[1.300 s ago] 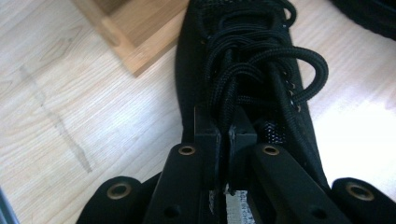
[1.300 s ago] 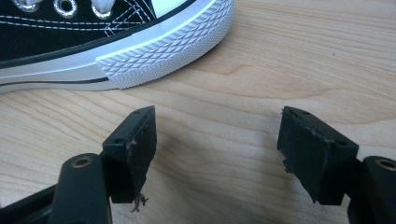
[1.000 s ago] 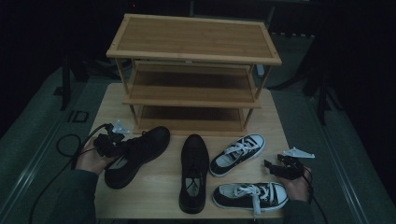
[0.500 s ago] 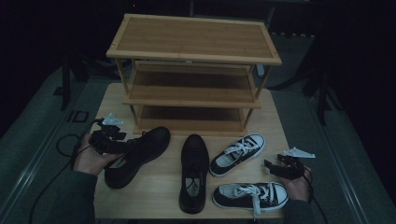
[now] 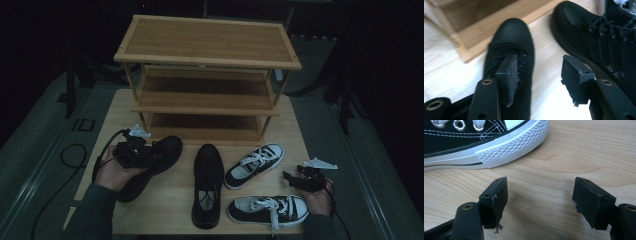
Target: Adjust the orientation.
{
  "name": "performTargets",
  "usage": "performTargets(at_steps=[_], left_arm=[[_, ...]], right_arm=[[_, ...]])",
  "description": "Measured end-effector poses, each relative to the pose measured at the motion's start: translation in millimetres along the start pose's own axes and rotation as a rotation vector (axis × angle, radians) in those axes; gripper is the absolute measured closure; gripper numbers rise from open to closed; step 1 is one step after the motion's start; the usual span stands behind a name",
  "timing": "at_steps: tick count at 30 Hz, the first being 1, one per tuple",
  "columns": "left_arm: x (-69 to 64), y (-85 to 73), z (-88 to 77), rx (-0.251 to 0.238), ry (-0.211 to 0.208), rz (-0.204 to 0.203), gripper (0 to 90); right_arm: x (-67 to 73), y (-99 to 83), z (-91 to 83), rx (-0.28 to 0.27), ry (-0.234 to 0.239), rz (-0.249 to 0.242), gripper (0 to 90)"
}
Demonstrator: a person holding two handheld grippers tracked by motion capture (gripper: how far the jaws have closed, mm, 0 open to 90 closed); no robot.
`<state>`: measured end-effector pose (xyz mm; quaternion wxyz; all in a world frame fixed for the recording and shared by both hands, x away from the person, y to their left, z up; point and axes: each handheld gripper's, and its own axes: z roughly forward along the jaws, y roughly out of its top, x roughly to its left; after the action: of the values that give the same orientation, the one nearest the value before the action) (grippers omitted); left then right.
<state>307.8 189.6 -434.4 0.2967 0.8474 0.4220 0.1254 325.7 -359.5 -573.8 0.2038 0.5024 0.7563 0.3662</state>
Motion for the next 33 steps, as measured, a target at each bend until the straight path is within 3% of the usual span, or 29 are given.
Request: performTargets(at_steps=[9, 18, 33], left_arm=[[-21.2, 10.4, 5.5, -0.007, -0.032, 0.03, 49.1], [-33.1, 15.9, 13.0, -0.012, -0.064, 0.016, 48.2], [-54.9, 23.6, 19.4, 0.0, -0.1, 0.058, 44.2]], right_arm=[[0.1, 0.0, 0.1, 0.0, -0.001, -0.002, 28.1], [-0.5, 0.0, 0.0, 0.0, 0.004, 0.0, 28.1], [-0.1, 0.1, 0.1, 0.0, 0.001, -0.003, 28.1]])
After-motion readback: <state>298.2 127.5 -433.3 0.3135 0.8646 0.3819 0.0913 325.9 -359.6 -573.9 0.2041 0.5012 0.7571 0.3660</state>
